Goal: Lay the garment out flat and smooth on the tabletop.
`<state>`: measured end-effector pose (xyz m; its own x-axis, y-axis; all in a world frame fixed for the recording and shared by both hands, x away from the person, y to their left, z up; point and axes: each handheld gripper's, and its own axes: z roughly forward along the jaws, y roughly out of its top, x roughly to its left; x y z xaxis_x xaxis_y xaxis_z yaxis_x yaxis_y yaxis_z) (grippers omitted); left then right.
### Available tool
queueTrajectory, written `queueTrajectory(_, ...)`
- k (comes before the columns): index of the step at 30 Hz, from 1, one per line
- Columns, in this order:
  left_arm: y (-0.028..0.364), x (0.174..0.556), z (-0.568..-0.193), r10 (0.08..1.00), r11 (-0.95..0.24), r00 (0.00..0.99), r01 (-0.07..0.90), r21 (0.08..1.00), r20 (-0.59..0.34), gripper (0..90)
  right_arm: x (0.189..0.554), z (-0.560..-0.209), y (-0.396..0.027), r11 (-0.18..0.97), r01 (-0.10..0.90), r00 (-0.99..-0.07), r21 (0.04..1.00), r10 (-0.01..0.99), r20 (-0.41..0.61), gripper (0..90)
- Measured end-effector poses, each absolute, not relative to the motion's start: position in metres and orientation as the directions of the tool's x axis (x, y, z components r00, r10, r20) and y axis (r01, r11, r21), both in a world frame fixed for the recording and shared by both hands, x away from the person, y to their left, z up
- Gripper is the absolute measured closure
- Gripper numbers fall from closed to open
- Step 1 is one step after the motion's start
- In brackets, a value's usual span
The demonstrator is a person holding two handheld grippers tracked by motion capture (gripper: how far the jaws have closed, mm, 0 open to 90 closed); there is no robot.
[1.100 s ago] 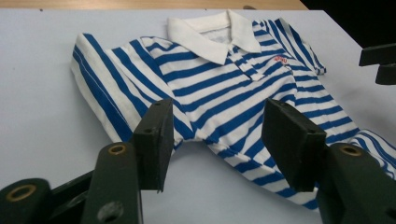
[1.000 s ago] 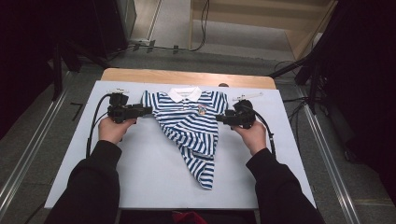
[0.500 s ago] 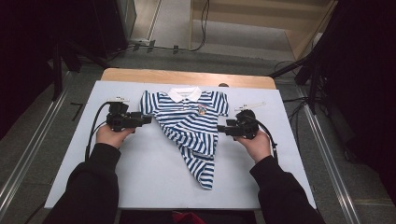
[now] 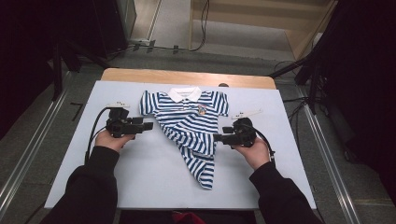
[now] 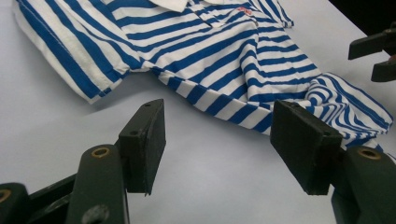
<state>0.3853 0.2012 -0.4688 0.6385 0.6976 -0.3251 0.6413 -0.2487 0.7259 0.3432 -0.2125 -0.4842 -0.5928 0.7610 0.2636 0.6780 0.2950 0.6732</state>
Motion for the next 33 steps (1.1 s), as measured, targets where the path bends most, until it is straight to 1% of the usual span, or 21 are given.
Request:
queueTrajectory(5,0.202,0.379,-0.468,0.695,-0.255,0.646,0.633,0.731,-0.317,36.6,0.338,-0.481,-0.206,0.31,0.665,-0.612,0.679,0.747,0.259,38.0)
queueTrajectory(12,0.204,0.371,-0.467,0.691,-0.263,0.654,0.624,0.736,-0.307,36.6,0.314,-0.475,-0.194,0.343,0.64,-0.663,0.688,0.698,0.269,38.9)
queueTrajectory(17,0.203,0.363,-0.465,0.685,-0.282,0.668,0.611,0.739,-0.291,36.6,0.301,-0.473,-0.186,0.382,0.622,-0.695,0.683,0.671,0.257,41.8)
queueTrajectory(23,0.205,0.353,-0.465,0.668,-0.278,0.68,0.605,0.746,-0.303,36.6,0.297,-0.482,-0.176,0.434,0.615,-0.722,0.659,0.646,0.248,43.2)
queueTrajectory(28,0.207,0.349,-0.467,0.677,-0.3,0.68,0.604,0.738,-0.281,36.6,0.302,-0.498,-0.169,0.473,0.627,-0.724,0.618,0.647,0.239,44.6)
queueTrajectory(31,0.211,0.35,-0.468,0.683,-0.291,0.671,0.614,0.734,-0.29,36.6,0.304,-0.505,-0.166,0.488,0.635,-0.72,0.599,0.656,0.229,47.9)
queueTrajectory(33,0.212,0.35,-0.469,0.687,-0.286,0.666,0.616,0.734,-0.291,36.6,0.304,-0.507,-0.165,0.494,0.623,-0.725,0.607,0.656,0.21,53.1)
